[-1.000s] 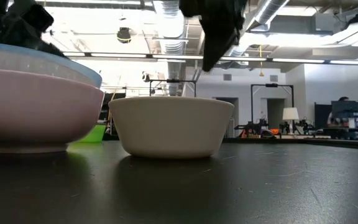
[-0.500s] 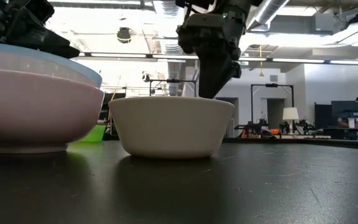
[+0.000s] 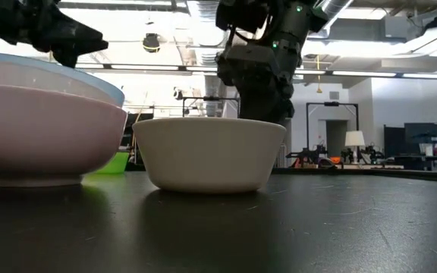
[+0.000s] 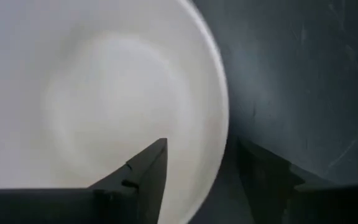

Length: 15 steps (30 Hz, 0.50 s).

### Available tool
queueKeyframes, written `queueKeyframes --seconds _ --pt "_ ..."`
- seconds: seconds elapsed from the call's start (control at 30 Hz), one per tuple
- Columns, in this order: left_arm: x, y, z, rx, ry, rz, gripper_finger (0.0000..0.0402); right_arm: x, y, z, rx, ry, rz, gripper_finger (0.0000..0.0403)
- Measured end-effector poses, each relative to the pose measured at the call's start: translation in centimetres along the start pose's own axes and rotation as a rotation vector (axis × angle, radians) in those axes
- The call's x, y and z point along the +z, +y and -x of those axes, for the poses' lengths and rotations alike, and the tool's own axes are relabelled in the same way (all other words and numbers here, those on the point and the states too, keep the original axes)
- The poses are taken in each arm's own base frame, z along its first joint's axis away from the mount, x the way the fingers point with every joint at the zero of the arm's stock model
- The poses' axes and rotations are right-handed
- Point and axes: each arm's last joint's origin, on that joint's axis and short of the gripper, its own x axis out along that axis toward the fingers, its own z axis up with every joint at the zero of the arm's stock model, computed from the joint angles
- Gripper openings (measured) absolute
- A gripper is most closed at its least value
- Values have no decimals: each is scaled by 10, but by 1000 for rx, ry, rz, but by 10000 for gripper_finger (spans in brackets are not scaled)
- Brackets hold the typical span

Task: Nest bowls inside each other
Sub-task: Stack the gray bowl on top of the top blue bowl

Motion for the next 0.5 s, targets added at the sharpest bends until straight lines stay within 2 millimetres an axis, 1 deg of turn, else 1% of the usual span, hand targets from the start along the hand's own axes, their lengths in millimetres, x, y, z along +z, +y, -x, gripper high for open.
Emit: queueKeyframes --seconds 0.07,0.13,0.2,0.37,0.4,0.43,0.5 --pt "-2 3 4 58 -21 -1 125 3 1 0 -8 -33 0 194" --pt "-7 7 8 138 -33 8 125 4 1 1 -12 -47 2 169" --pt "-11 12 13 228 -32 29 125 3 0 1 -17 -37 6 133" --pt "-21 21 22 447 -1 79 125 4 1 1 -14 -45 7 22" --pt "-23 22 24 479 10 84 125 4 1 1 -12 -49 9 13" --pt "-24 23 24 501 14 96 125 4 1 1 -13 -47 6 13" --pt "-25 23 24 505 13 108 125 4 1 1 -12 -51 -8 26"
